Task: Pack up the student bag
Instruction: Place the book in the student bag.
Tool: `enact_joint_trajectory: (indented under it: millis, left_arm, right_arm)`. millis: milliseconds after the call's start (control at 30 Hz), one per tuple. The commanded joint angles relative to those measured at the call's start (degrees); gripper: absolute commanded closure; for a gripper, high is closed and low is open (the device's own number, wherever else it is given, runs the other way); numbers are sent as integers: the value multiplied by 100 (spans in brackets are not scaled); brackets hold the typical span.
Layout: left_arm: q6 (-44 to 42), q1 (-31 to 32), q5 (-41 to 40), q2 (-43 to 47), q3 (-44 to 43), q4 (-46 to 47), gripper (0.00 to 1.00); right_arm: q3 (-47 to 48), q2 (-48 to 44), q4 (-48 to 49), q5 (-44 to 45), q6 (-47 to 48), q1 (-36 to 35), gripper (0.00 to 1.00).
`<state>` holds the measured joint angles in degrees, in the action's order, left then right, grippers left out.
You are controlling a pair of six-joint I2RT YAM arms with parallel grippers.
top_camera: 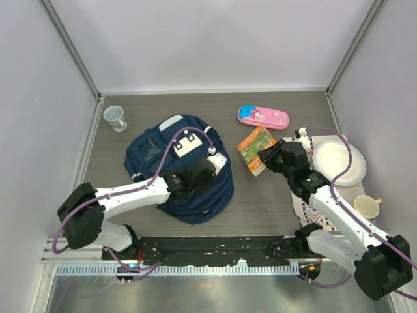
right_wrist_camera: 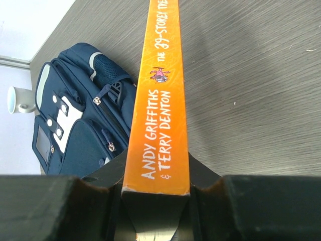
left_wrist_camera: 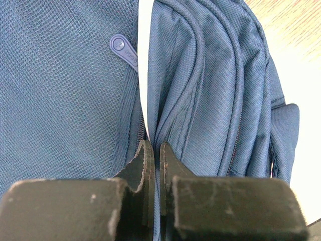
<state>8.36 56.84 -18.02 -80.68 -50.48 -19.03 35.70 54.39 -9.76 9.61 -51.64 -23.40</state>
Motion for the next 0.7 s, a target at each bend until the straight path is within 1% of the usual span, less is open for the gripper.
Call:
enact_joint_trajectory:
  millis: [0,267,367,500,533,567,600,667]
  left_arm:
    - [43,-59,-343,298,-261,170,100]
    - [131,-76,-255,720,-480,443,100]
    - [201,-94,-281,791,-550,505,100]
    - [341,-304,-115,853,-691,470,100]
    - [437,-357,-44,870,-770,444,100]
    - [543,-427,52,896,-823,400,100]
    - [631,-611,253,984,-849,400,100]
    - [902,-814,666,1063,-884,548,100]
  right_arm:
    - [112,-209,677,59,-127,19,99]
    - [95,-394,510,173,-110,19,99]
    - [174,-517,335,287,-22,28,99]
    - [375,-737,-77,350,-74,107,99]
    - [454,-711,-166,131,-196,203,99]
    - [525,-684,-193,-132,-319,517,99]
    - [638,-632,-176,-735,-373,660,99]
    - [762,-535,-175,-1160,-339,915,99]
